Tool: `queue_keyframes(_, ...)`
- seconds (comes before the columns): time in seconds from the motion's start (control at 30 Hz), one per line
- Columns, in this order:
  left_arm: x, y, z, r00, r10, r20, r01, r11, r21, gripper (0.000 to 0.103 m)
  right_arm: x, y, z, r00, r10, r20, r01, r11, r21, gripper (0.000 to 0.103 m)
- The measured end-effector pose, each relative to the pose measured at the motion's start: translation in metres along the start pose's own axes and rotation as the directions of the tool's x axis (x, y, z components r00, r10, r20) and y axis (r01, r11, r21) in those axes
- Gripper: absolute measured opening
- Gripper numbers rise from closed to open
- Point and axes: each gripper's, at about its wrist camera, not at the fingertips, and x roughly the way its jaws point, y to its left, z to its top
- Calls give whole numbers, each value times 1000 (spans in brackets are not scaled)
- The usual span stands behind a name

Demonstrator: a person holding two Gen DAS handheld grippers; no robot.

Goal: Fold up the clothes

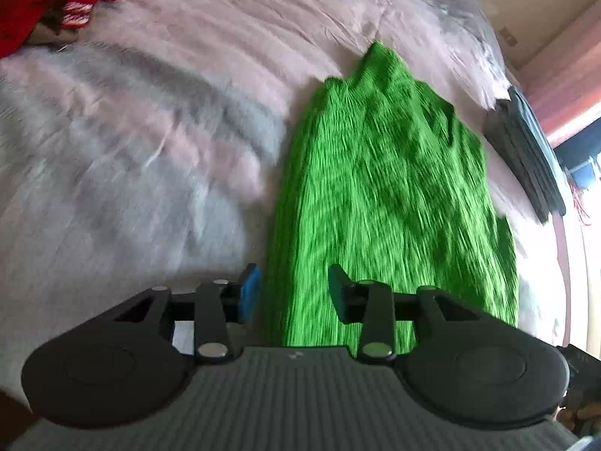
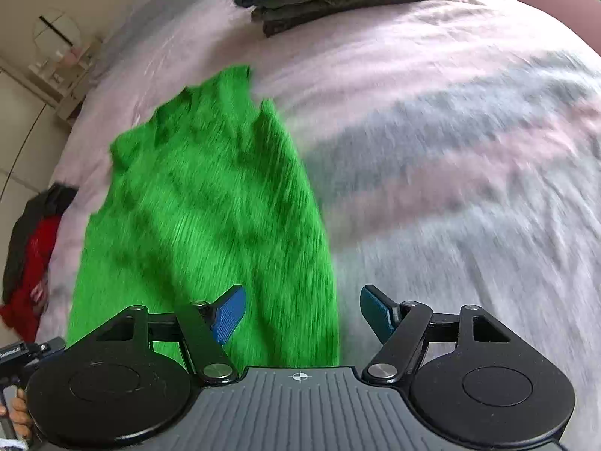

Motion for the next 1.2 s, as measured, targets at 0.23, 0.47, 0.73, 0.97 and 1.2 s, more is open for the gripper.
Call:
queue_keyframes(0.23,54,-21,27,989,142,37,-144,988,53,12,57,6,26,998,-38,-42,36,997,-62,8)
queue_keyframes(0.47,39,-7,17,980,175,93,-182,981,72,13,45,-2,29,990,-138,-12,137,988,-76,9)
queue_keyframes(0.73,3,-59,11,967,183,174,-210,966,150,21,7,78,19,989,-54,138,91,955,-281,58)
queue_keyframes(0.97,73,-106,-10,986,158,58,-168,915,366,21,86,124,-33,996,-38,-78,-16,802,-597,29)
queue_keyframes(1.2,55,-72,-43,983,181,33,-180,910,374,12,44,43,-37,991,-86,-105,24,874,-486,29)
